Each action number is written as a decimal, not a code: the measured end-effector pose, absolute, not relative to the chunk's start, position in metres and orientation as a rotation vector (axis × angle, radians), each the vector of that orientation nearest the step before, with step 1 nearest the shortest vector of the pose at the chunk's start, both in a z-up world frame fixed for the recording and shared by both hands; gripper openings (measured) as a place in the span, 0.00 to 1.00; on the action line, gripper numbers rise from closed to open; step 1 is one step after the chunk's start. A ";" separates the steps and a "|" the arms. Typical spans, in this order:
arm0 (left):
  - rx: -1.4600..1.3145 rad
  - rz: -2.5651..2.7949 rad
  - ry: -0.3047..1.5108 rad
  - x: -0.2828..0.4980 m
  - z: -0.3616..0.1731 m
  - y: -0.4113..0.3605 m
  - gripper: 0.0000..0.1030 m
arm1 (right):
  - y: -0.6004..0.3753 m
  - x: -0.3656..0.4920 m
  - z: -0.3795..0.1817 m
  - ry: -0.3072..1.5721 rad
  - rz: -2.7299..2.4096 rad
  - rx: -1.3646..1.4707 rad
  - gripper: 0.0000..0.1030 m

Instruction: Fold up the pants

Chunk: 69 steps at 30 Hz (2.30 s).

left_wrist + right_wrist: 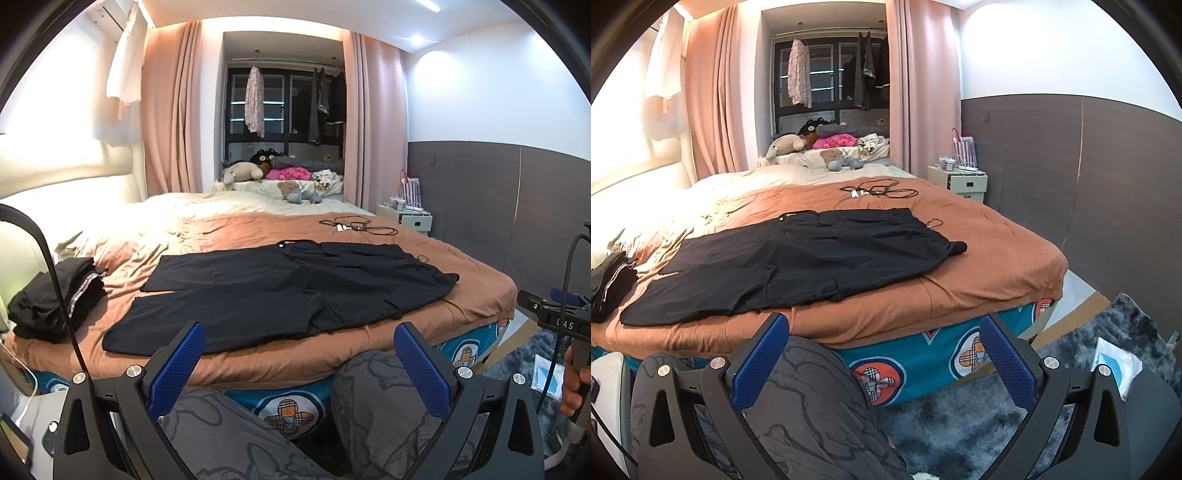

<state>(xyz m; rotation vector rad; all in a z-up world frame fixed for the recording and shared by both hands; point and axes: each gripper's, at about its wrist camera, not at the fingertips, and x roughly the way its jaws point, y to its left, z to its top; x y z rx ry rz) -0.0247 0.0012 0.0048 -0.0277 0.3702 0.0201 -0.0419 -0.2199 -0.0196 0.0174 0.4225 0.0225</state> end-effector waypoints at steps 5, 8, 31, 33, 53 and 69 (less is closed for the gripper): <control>-0.034 0.028 0.371 -0.022 0.005 0.006 1.00 | -0.220 -0.041 -0.021 0.433 0.025 0.032 1.00; -0.041 0.026 0.368 -0.022 0.003 0.008 1.00 | -0.221 -0.038 -0.022 0.451 0.030 0.053 1.00; -0.104 0.060 0.393 0.009 0.006 0.034 1.00 | -0.241 -0.006 -0.016 0.476 0.024 0.058 1.00; -0.103 0.073 0.400 0.015 0.007 0.039 1.00 | -0.243 0.003 -0.015 0.476 0.028 0.053 1.00; -0.181 0.334 0.492 0.066 0.017 0.140 0.97 | -0.299 0.119 -0.016 0.577 0.080 0.171 1.00; -0.407 0.517 0.604 0.095 -0.041 0.232 0.77 | -0.281 0.173 -0.030 0.638 0.065 0.163 1.00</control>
